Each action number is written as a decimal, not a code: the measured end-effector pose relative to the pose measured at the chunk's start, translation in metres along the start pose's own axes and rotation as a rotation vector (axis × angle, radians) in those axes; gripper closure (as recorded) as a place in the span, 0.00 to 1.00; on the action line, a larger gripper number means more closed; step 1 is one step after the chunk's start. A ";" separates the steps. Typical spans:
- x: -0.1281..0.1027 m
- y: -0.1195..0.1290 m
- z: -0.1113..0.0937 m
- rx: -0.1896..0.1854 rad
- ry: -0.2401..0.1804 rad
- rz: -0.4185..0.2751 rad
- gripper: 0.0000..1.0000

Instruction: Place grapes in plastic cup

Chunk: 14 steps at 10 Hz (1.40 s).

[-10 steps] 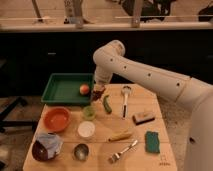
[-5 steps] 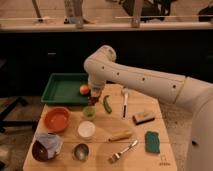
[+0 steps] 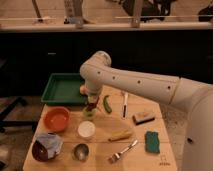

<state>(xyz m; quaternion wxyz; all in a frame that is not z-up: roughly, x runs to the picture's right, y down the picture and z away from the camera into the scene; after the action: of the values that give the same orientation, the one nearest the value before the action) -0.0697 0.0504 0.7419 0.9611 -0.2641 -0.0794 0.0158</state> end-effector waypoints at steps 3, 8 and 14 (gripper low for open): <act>-0.011 0.009 0.016 -0.035 0.010 -0.020 1.00; -0.028 0.008 0.036 -0.045 0.060 -0.048 1.00; -0.018 -0.012 0.035 -0.020 0.092 -0.026 1.00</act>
<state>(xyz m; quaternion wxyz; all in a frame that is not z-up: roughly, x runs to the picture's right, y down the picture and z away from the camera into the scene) -0.0931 0.0568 0.7755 0.9611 -0.2732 -0.0387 -0.0096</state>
